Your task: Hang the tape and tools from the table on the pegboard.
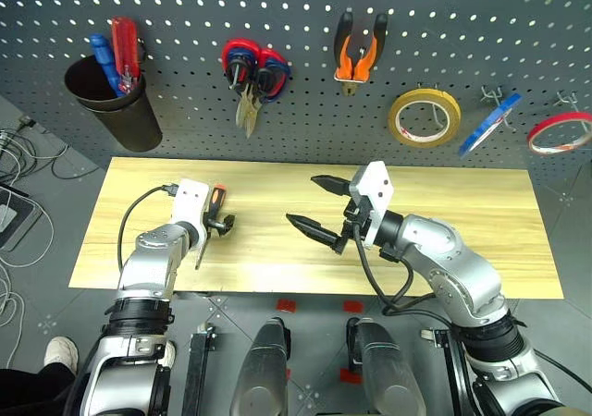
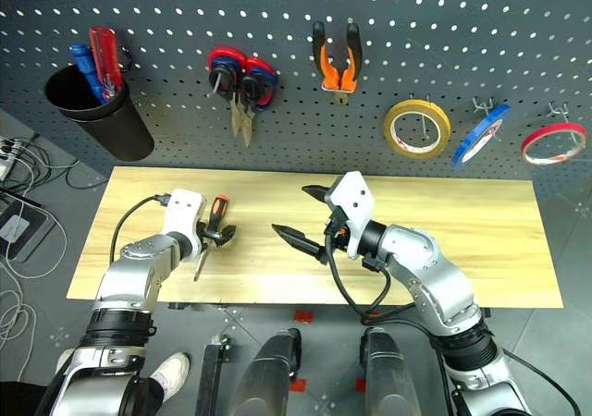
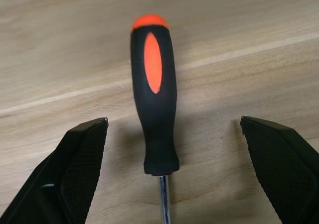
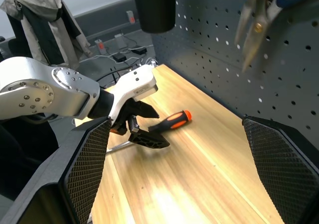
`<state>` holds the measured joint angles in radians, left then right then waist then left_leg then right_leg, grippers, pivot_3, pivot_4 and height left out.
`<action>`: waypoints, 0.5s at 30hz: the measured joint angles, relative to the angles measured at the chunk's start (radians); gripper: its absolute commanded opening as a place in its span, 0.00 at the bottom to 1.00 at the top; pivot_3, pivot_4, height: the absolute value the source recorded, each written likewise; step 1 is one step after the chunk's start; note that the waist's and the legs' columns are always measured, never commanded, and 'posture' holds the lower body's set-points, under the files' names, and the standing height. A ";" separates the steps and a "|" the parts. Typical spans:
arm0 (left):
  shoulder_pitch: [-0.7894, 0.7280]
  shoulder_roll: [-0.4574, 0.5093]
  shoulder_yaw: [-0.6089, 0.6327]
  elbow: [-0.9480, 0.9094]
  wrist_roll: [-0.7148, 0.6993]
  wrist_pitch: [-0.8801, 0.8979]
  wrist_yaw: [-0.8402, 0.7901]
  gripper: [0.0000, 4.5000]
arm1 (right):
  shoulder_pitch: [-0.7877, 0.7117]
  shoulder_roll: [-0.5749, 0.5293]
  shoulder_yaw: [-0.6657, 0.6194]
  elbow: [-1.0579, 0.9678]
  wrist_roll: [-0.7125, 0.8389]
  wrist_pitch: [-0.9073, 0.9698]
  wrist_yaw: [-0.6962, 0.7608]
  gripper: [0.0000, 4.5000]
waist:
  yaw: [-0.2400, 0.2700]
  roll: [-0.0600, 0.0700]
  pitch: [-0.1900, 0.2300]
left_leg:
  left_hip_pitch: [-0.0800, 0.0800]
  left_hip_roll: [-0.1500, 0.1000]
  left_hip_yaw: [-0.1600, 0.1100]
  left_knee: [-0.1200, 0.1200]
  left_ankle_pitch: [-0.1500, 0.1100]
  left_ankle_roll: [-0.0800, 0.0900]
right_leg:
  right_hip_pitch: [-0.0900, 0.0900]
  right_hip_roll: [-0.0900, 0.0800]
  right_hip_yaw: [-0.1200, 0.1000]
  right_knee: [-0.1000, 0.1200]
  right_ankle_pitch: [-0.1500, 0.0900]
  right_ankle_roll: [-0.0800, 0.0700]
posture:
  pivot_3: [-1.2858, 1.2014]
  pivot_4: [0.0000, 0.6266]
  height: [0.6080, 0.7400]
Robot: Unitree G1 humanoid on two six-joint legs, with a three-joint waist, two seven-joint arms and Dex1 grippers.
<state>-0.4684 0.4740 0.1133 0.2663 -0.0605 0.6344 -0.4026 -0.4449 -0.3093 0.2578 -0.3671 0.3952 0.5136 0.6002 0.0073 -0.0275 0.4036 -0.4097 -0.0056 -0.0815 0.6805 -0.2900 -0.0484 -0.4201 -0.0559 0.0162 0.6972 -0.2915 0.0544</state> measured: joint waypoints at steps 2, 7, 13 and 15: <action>-0.006 0.002 0.000 0.015 0.001 0.000 -0.001 1.00 | 0.000 -0.003 0.000 0.000 -0.001 0.000 0.008 1.00 | -0.003 0.000 0.003 | -0.003 0.000 0.000 0.001 0.000 0.000 | -0.003 0.000 0.000 0.000 0.000 0.000 | 0.55 0.78 1.00; -0.023 0.010 -0.001 0.044 0.000 -0.012 -0.003 0.81 | 0.001 -0.026 0.000 0.000 0.000 0.010 0.018 1.00 | -0.004 0.001 0.008 | -0.003 0.000 0.000 0.001 0.000 0.000 | -0.003 0.000 0.000 -0.001 0.000 0.000 | 0.55 0.79 1.00; -0.042 0.015 -0.001 0.064 0.000 -0.027 -0.004 0.39 | 0.017 -0.044 0.000 0.000 0.005 0.042 0.042 1.00 | -0.007 0.001 0.016 | -0.003 0.000 0.000 0.001 0.000 0.000 | -0.003 0.000 0.000 -0.001 0.000 0.000 | 0.55 0.79 1.00; -0.046 0.015 -0.001 0.071 0.000 -0.031 -0.002 0.24 | 0.020 -0.045 0.000 0.000 0.005 0.043 0.050 1.00 | -0.008 0.001 0.017 | -0.003 0.000 0.000 0.001 0.000 0.000 | -0.003 0.000 0.000 -0.001 0.000 0.000 | 0.55 0.78 1.00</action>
<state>-0.5142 0.4888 0.1128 0.3374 -0.0603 0.6032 -0.4050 -0.4246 -0.3546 0.2579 -0.3673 0.4004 0.5569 0.6499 -0.0003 -0.0269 0.4209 -0.4128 -0.0053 -0.0815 0.6811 -0.2898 -0.0489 -0.4232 -0.0561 0.0158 0.6959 -0.2915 0.0544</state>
